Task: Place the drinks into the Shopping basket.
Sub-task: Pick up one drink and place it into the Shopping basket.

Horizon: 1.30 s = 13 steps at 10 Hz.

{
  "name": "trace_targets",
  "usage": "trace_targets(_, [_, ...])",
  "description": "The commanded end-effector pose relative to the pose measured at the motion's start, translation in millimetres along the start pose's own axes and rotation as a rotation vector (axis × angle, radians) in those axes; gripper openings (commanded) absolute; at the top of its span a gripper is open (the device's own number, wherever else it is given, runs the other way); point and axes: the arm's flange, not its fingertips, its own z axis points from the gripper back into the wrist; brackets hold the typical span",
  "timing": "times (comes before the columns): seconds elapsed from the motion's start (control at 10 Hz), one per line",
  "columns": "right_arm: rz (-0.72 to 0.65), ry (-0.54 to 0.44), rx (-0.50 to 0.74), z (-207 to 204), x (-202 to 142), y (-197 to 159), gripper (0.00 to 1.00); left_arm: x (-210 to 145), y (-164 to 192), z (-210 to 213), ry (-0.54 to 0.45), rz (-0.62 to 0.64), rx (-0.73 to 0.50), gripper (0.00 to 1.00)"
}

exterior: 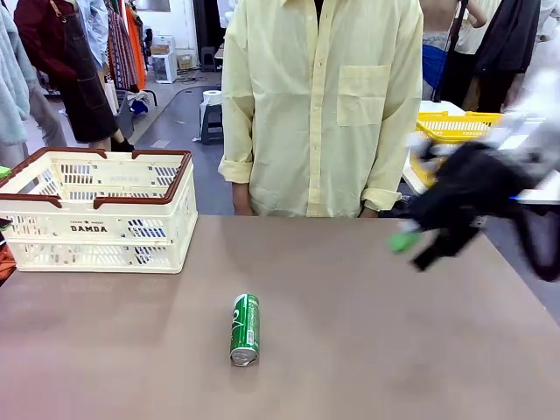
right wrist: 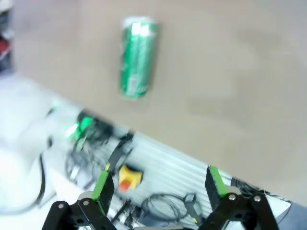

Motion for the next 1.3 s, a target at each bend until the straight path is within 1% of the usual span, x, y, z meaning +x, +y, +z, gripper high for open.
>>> trace_targets(0.0, [-0.096, -0.231, 0.199, 64, -48, -74, 1.0, -3, -2, 0, 0.002, 0.011, 0.01, 1.0])
trace_targets(0.1, [-0.163, -0.374, 0.294, 77, -72, -94, 1.0, -3, -2, 0, 0.002, 0.011, 0.01, 1.0])
trace_targets(0.2, [-0.205, -0.492, 0.371, 80, -90, -111, 1.0, -3, -2, 0, 0.002, 0.011, 0.01, 1.0])
trace_targets(0.3, [-0.284, -0.595, 0.415, 74, -102, -130, 1.0, -3, -2, 0, 0.002, 0.011, 0.01, 1.0])
trace_targets(0.4, [-0.297, -0.623, 0.412, 64, -101, -139, 1.0, -3, -2, 0, 0.002, 0.011, 0.01, 1.0])
trace_targets(0.5, [-0.276, -0.621, 0.37, 46, -94, -143, 1.0, -3, -2, 0, 0.002, 0.011, 0.01, 1.0])
trace_targets(0.6, [-0.319, -0.563, 0.402, 129, -103, -148, 1.0, -3, -2, 0, 0.002, 0.011, 0.01, 1.0])
trace_targets(1.1, [-0.319, -0.563, 0.402, 129, -103, -148, 1.0, 0, 0, 0, -0.001, 0.0, 0.0, 1.0])
trace_targets(1.2, [-0.319, -0.563, 0.402, 129, -103, -148, 1.0, -6, -30, -25, -0.036, 0.111, 0.229, 1.0])
